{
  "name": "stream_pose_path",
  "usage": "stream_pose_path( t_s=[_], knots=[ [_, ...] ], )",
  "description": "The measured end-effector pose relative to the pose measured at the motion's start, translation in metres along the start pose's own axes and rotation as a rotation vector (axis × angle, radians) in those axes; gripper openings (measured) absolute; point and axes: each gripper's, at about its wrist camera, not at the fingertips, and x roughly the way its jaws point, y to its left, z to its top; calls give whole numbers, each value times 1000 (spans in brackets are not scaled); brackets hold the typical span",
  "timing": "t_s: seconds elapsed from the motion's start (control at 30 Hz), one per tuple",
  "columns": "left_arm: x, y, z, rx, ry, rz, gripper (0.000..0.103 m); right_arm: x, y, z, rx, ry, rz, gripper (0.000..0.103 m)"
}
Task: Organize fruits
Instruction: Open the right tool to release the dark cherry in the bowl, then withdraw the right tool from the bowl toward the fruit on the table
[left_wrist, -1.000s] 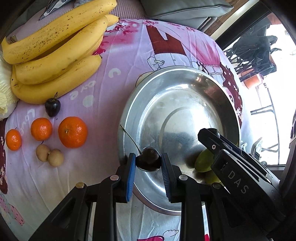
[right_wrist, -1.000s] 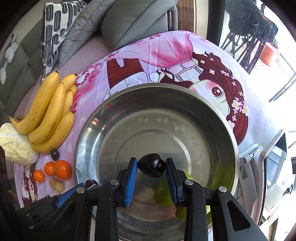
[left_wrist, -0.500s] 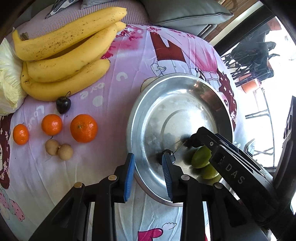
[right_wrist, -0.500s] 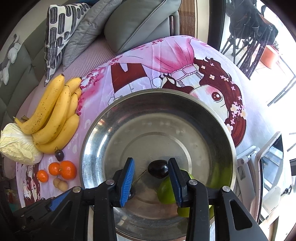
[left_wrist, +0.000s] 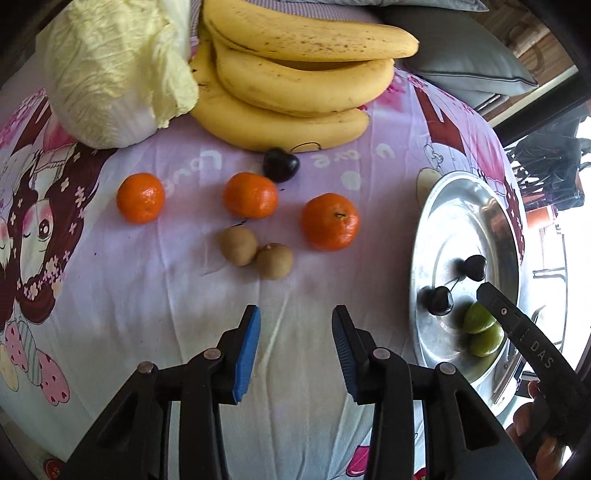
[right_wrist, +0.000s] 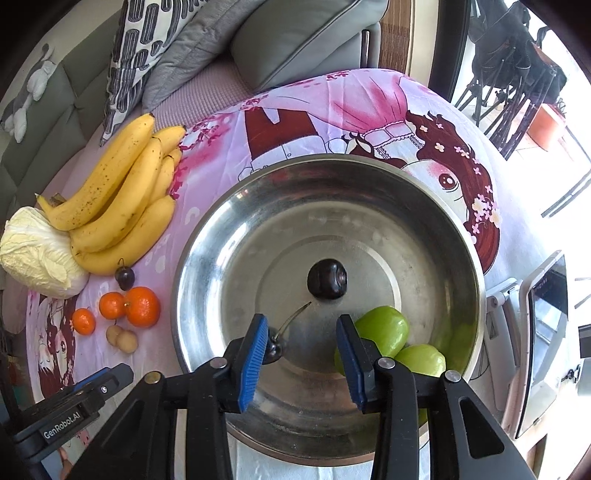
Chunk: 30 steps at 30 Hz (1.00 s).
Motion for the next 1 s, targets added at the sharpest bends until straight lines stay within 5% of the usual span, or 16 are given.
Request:
stream_pose_path(
  t_s=[0.07, 0.4, 0.83, 1.0],
  knots=[
    [0, 6, 0, -24, -4, -7, 49, 1, 3, -1, -5, 0, -9, 61],
    [1, 19, -2, -70, -7, 45, 78, 5, 12, -6, -24, 8, -37, 79],
    [1, 35, -11, -126, -1, 68, 81, 12, 22, -8, -65, 14, -44, 94],
    [-2, 46, -15, -151, 0, 64, 91, 13, 25, -8, -84, 8, -44, 101]
  ],
)
